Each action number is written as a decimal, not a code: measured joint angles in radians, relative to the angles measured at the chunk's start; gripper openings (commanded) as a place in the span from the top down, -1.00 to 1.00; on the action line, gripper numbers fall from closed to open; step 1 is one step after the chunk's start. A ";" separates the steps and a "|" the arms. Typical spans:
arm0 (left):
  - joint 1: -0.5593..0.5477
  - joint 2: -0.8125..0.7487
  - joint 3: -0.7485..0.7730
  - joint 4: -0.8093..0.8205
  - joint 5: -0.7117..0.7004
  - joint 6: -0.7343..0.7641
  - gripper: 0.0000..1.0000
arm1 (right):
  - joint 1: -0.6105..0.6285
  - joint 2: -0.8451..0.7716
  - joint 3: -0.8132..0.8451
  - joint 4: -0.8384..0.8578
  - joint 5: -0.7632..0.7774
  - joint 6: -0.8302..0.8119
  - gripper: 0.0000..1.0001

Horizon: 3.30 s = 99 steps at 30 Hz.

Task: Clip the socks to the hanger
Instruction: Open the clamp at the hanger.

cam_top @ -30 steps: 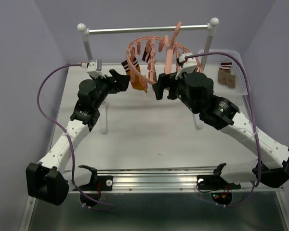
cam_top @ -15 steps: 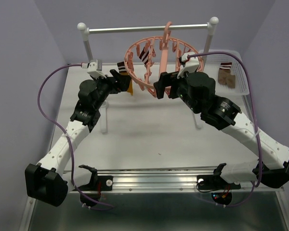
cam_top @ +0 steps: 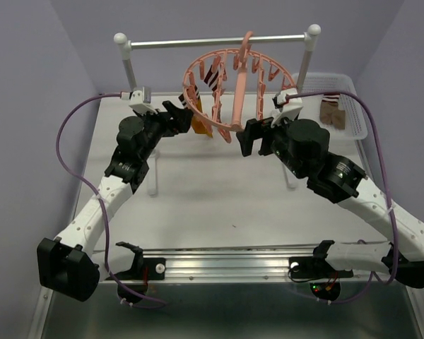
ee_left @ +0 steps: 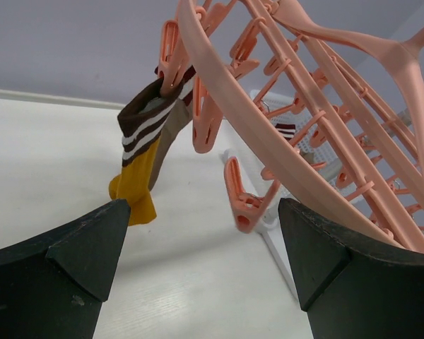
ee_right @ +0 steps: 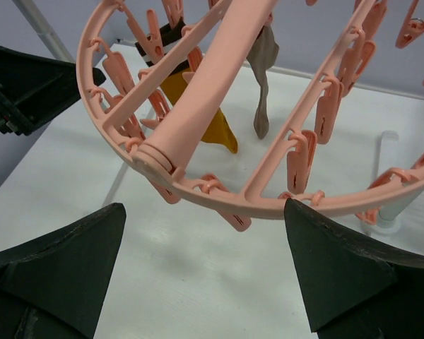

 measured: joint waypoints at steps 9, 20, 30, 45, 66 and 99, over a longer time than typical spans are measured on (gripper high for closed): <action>0.000 0.004 0.000 0.006 -0.052 0.006 -0.98 | 0.000 -0.136 -0.097 0.001 0.064 -0.019 -1.00; 0.000 -0.015 0.000 -0.032 -0.080 0.031 -0.98 | 0.000 -0.183 -0.150 -0.027 0.153 -0.159 -1.00; 0.000 -0.046 0.005 -0.058 -0.134 0.054 -0.98 | 0.000 -0.095 -0.032 -0.040 0.017 -0.662 -1.00; 0.000 -0.080 0.006 -0.078 -0.133 0.088 -0.98 | -0.016 0.127 0.222 -0.311 -0.207 -1.045 -0.57; -0.005 -0.128 -0.017 -0.106 0.051 0.194 -0.98 | -0.171 0.251 0.263 -0.429 -0.381 -1.069 0.10; -0.164 -0.063 -0.104 0.044 0.149 0.212 -0.98 | -0.171 0.337 0.364 -0.441 -0.534 -0.997 0.21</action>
